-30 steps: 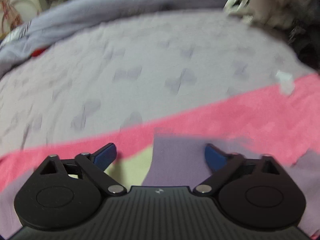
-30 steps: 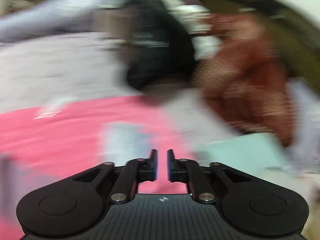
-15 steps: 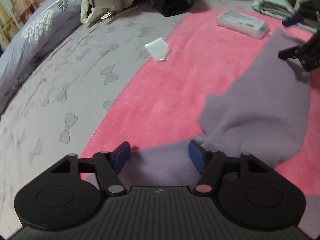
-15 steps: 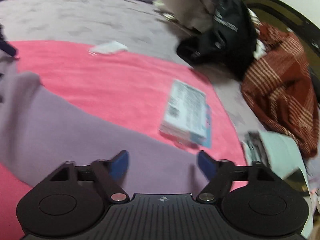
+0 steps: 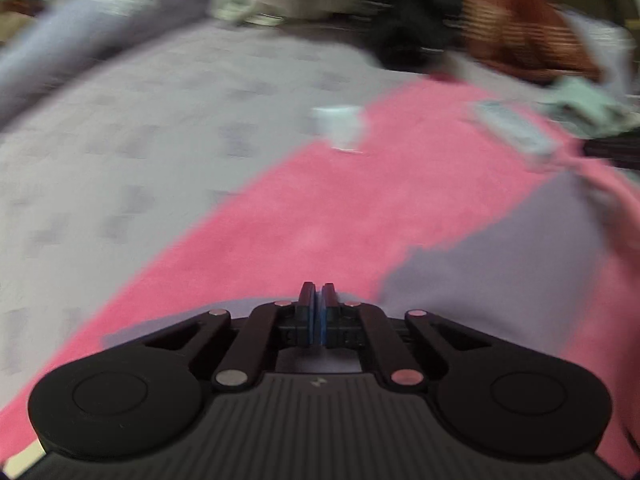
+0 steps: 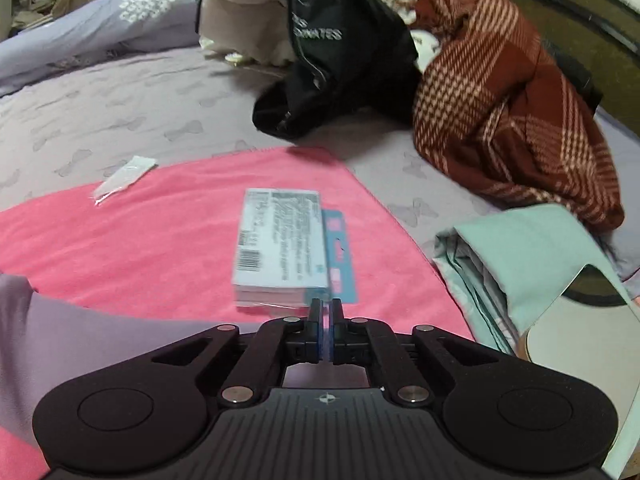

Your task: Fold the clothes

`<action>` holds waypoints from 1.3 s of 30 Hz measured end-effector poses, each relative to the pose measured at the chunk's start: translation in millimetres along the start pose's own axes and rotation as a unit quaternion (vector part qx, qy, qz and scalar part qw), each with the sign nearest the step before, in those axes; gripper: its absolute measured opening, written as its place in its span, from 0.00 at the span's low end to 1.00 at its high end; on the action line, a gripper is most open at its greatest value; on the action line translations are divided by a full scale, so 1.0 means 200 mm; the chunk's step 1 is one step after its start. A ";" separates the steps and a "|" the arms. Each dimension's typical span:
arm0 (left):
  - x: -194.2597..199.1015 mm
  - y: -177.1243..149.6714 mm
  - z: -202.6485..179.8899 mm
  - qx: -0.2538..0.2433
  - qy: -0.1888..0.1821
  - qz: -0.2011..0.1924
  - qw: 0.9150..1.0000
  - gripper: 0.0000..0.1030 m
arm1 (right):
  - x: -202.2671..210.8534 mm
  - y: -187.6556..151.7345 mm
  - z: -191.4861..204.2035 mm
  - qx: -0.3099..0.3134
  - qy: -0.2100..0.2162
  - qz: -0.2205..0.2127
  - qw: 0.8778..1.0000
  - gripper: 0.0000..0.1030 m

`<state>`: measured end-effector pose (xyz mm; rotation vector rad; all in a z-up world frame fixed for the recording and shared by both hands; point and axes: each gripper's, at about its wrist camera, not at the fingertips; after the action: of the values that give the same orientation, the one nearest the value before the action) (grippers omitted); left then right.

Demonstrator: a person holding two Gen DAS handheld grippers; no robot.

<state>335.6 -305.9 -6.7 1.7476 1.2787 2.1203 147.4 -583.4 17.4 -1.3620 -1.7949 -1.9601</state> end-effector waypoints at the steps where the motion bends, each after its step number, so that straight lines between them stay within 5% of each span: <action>1: 0.01 0.01 0.00 -0.012 -0.027 0.005 1.000 0.16 | 0.00 -0.01 -0.02 -0.005 0.011 0.003 1.000 0.15; 2: 0.02 0.01 0.01 -0.024 -0.054 0.010 0.998 0.38 | 0.00 -0.01 -0.05 -0.009 0.022 0.006 1.000 0.32; 3: 0.01 0.01 0.00 -0.043 -0.031 0.013 0.999 0.50 | 0.00 -0.02 -0.07 -0.014 0.033 0.010 0.999 0.58; 4: 0.01 0.01 0.00 -0.062 -0.008 0.017 0.998 0.64 | 0.01 -0.03 -0.09 -0.017 0.043 0.013 0.999 0.67; 9: -0.11 0.00 0.03 -0.046 0.019 0.046 0.998 0.72 | -0.09 -0.13 0.02 0.021 0.026 0.038 0.999 0.75; 11: -0.10 -0.01 0.00 -0.047 0.019 0.037 0.998 0.67 | -0.11 -0.14 0.05 0.017 0.039 0.037 0.998 0.74; 12: -0.10 -0.01 -0.02 -0.048 0.019 0.032 0.998 0.60 | -0.11 -0.14 0.06 0.014 0.044 0.032 0.998 0.61; 13: -0.10 -0.02 -0.03 -0.048 0.019 0.028 0.998 0.42 | -0.12 -0.14 0.08 0.011 0.049 0.028 0.998 0.52; 15: -0.09 -0.03 -0.06 -0.050 0.020 0.018 0.998 0.14 | -0.10 -0.11 0.09 0.007 0.057 0.027 0.998 0.07; 18: -0.08 -0.03 -0.10 -0.027 0.052 0.007 0.998 0.02 | -0.05 -0.05 0.08 -0.013 0.057 0.014 0.998 0.06; 27: -0.04 0.01 0.02 0.131 0.105 -0.062 0.984 0.01 | 0.09 0.12 0.00 0.029 -0.073 -0.109 0.991 0.03; 31: -0.15 0.03 -0.02 0.092 0.104 0.000 0.990 0.01 | -0.05 0.06 -0.06 0.004 -0.061 -0.031 0.998 0.05; 32: -0.13 0.04 -0.03 0.084 0.106 -0.010 0.991 0.02 | -0.09 0.03 -0.07 0.000 -0.058 -0.008 0.998 0.05; 34: -0.10 0.07 -0.05 0.068 0.109 -0.031 0.991 0.12 | -0.12 -0.01 -0.07 -0.007 -0.051 0.016 0.999 0.09; 37: 0.00 0.09 -0.05 0.072 0.100 -0.073 0.990 0.51 | -0.06 0.01 -0.04 -0.024 0.006 -0.020 1.000 0.33; 39: 0.07 0.09 -0.03 0.086 0.091 -0.090 0.988 0.58 | -0.02 0.04 -0.01 -0.036 0.051 -0.046 0.997 0.35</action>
<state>333.3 -312.3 15.8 1.4568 1.6441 2.1616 154.3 -589.3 21.2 -1.1959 -1.7880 -2.1185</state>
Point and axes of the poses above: each gripper's, at about its wrist camera, not at the fingertips, and x roughly against the way its jaws point, z to its left, y to its top, and after that the axes turned 6 degrees about -z, right-handed
